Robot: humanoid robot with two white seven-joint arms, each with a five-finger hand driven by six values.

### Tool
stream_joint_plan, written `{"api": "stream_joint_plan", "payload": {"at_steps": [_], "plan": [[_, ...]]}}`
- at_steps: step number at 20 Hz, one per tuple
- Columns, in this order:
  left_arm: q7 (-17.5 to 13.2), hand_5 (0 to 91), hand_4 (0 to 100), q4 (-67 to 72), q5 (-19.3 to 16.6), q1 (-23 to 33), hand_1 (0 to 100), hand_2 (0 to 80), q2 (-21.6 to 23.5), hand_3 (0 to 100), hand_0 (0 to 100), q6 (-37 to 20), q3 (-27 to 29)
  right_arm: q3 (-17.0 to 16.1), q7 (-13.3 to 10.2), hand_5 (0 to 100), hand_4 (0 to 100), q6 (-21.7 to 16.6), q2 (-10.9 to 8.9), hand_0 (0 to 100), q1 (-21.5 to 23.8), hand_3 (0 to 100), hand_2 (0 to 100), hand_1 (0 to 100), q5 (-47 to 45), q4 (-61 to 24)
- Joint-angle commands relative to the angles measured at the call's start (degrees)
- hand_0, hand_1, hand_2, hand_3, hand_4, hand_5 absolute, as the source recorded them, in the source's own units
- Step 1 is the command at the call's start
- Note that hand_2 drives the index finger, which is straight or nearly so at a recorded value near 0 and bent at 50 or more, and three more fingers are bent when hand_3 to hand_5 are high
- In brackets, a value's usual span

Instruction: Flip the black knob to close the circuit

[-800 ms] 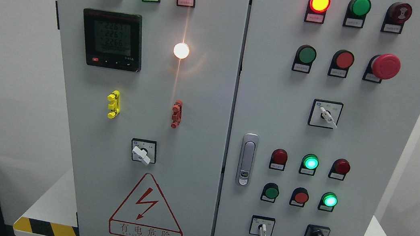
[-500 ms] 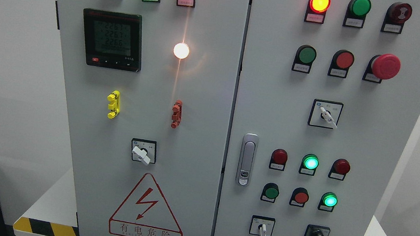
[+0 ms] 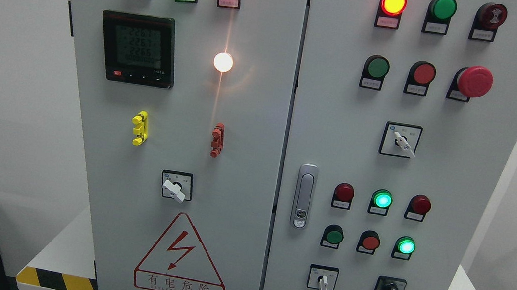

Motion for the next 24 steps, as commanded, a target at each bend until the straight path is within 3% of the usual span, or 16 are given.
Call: {"api": "stream_joint_plan", "payload": {"at_steps": [1,8,10,14,17,24], "plan": [[-0.03,0.0,0,-1.67,0.00,1.32,56,0.0,0.00,0,12,0.00,0.00,1.41,0.73,0,0,-2.28,-0.08,0,-0.27,0,0,7,0.61,-0.75],[-0.03,0.0,0,-1.67,0.00,1.32,56,0.0,0.00,0,12,0.00,0.00,1.32,0.29,0,0,-3.17,0.27,0,0.42,0,0,6,3.31,-10.49],[-0.03,0.0,0,-1.67,0.00,1.32,56,0.0,0.00,0,12,0.00,0.00,1.32,0.03,0,0,-2.82,0.27,0,0.87,9,0,6,6.39,-13.22],[-0.03,0.0,0,-1.67,0.00,1.32,56,0.0,0.00,0,12,0.00,0.00,0.88,-4.18,0,9,-2.91,0.18,0,0.87,20,9,5,13.68,-16.73],[-0.03,0.0,0,-1.67,0.00,1.32,56,0.0,0.00,0,12,0.00,0.00,0.71,-5.95,0,16,-2.82,0.18,0,1.13,26,13,6,18.96,-21.65],[-0.03,0.0,0,-1.67,0.00,1.32,56,0.0,0.00,0,12,0.00,0.00,-2.63,-6.13,0,23,-1.15,0.18,0,2.45,33,18,6,33.55,-36.42]]}}
